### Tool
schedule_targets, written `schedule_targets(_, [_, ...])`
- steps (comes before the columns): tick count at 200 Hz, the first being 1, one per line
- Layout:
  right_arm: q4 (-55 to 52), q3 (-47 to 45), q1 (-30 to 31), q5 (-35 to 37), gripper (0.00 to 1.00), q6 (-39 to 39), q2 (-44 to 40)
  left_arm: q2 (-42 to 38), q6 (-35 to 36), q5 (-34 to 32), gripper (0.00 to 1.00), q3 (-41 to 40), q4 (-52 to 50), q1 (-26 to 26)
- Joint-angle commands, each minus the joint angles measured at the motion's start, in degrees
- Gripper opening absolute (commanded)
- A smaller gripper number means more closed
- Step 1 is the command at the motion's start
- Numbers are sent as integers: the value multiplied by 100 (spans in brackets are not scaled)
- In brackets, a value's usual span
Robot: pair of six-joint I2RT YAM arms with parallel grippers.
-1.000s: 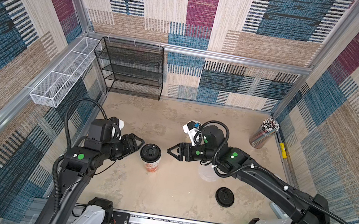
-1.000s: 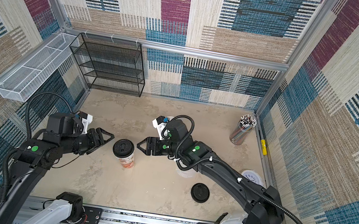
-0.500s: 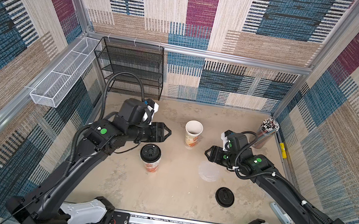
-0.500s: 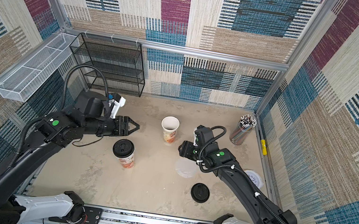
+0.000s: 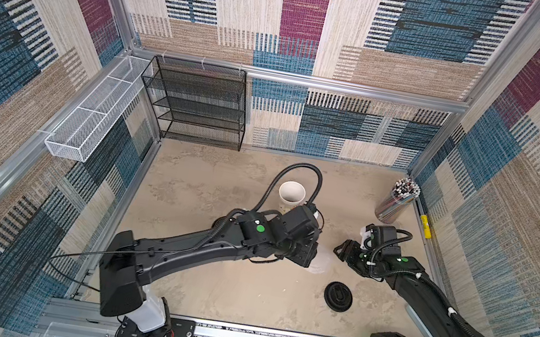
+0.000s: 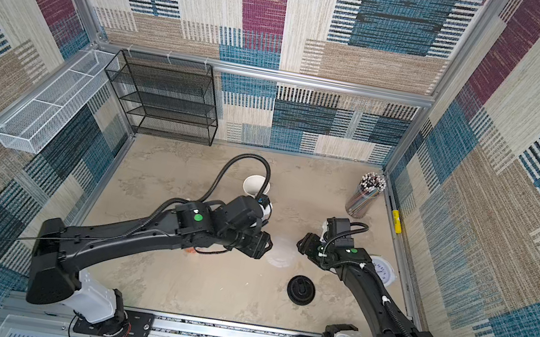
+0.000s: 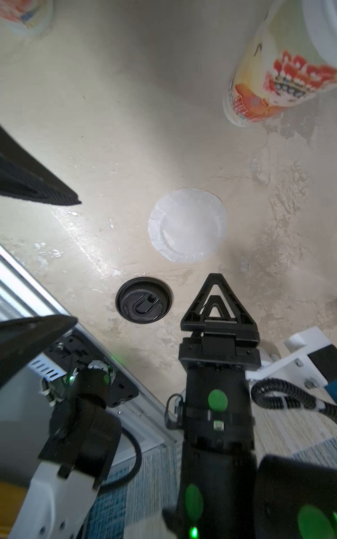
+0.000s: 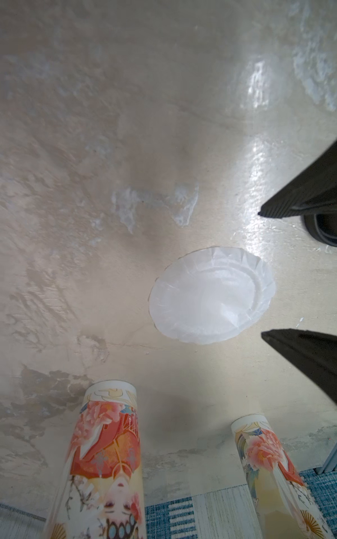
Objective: Put the leak-proof paper on the milk tea cups
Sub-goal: Pick up the leak-proof paper from the center of the board.
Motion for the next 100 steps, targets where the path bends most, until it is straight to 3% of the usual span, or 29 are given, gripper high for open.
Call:
schedule_targets(1, [430,-205,-26,-295,63,-48,65,374,292,-524,61,-58,813,-93])
schedule_targets(33, [696,-472,-28,-414,62,47,35,989,716,-800,60,13,1316,-85])
schedule_targets(100, [515,-646,-56,-463,63,-5,-187,1991,798,-871,61,451,1405,127])
